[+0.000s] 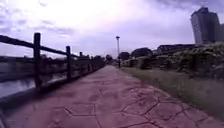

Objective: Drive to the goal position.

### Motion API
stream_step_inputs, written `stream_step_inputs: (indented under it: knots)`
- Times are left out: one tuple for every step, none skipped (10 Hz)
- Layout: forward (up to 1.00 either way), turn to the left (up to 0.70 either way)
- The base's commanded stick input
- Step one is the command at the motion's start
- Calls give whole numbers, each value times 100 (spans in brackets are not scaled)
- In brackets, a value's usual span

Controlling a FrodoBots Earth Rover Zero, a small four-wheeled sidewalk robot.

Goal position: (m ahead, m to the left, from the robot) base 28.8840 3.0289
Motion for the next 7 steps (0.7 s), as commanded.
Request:
stream_step_inputs:
  knots:
    - [100,0]
    - [100,0]
    - [100,0]
    - [100,0]
    - [100,0]
    - [100,0]
    - [100,0]
